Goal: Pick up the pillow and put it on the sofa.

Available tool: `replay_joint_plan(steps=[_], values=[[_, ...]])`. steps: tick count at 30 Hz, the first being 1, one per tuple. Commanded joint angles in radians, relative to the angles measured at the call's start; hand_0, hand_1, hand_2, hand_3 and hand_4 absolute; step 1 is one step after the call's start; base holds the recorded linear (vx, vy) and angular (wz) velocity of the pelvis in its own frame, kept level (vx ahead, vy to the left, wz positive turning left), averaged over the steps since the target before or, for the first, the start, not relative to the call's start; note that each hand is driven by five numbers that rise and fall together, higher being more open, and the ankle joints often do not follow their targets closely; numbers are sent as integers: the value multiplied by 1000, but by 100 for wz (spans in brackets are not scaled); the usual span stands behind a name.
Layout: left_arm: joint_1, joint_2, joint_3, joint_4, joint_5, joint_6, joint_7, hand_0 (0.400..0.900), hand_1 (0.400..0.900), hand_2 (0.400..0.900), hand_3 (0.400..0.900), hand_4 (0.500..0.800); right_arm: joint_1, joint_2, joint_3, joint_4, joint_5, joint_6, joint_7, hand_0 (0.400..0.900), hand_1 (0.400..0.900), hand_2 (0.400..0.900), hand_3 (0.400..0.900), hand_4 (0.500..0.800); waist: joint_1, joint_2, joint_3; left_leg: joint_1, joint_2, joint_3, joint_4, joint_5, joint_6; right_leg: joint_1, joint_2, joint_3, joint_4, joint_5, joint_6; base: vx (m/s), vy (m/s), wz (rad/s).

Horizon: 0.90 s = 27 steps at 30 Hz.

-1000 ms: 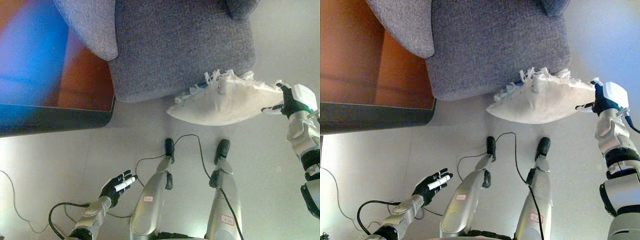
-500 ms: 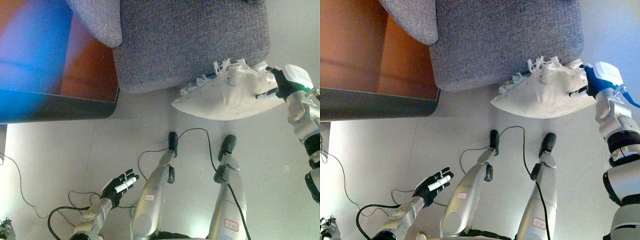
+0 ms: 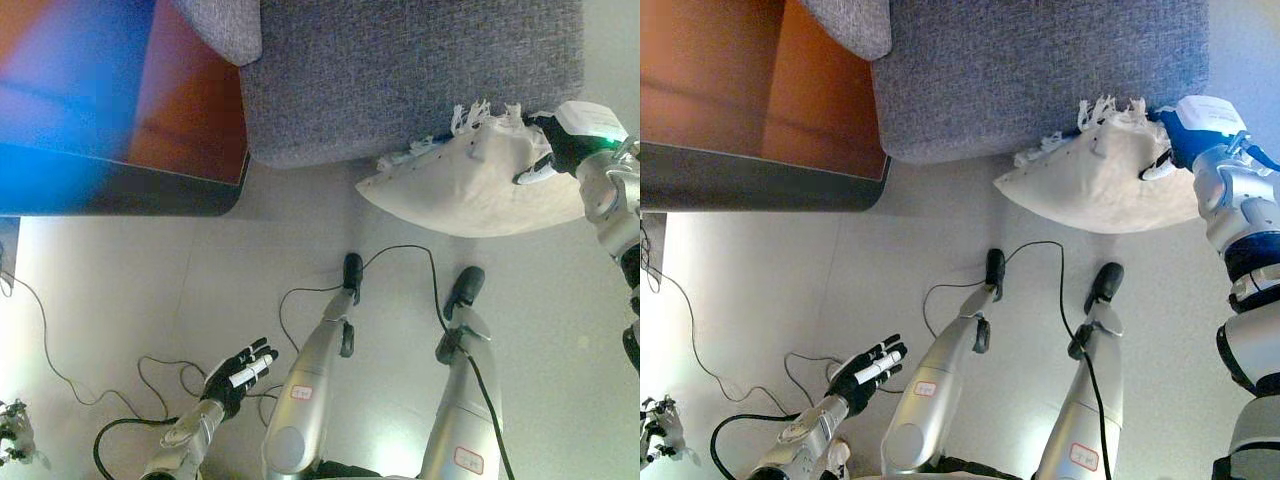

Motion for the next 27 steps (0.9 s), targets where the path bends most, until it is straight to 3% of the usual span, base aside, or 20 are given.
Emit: replay_joint_plan(steps=[1,8,9,10,11,27], values=[[141,81,32,-17,-31,-20,5,900,900,900,900,800,-179,-123,76,-92,31,3,-6,900,900,900,900,800,11,90,25,-54,-42,-49,55,-37,17,15,69,-57,168,-224,-21,5,-2,4],[154,83,36,-18,-20,-45,5,900,900,900,900,800,-186,-115,54,-90,180,-1,60,900,900,900,900,800,18,92,25,-78,-39,-55,62,-41,20,-9,71,-50,172,-226,-24,2,0,1],[156,84,36,-18,-23,-48,5,900,900,900,900,800,-184,-115,45,-93,192,0,74,606,606,606,606,624,17,91,25,-81,-39,-56,64,-40,19,-12,71,-49,173,-225,-24,4,11,-4],[160,84,38,-21,-21,-50,6,900,900,900,900,800,-179,-117,37,-99,217,1,83,606,606,606,606,624,17,91,25,-81,-38,-55,63,-40,19,-13,72,-49,172,-224,-24,3,9,-3],[161,85,39,-22,-20,-51,6,900,900,900,900,800,-171,-116,26,-98,244,7,95,400,400,400,400,500,17,89,25,-82,-38,-55,66,-42,19,-14,72,-48,174,-224,-25,0,0,0],[173,87,42,-27,-10,-75,5,900,900,900,900,800,-105,-131,-59,-58,287,-80,121,400,400,400,400,500,9,67,25,3,-27,-41,13,-37,10,74,79,-81,102,-198,-19,-4,-3,-4]])
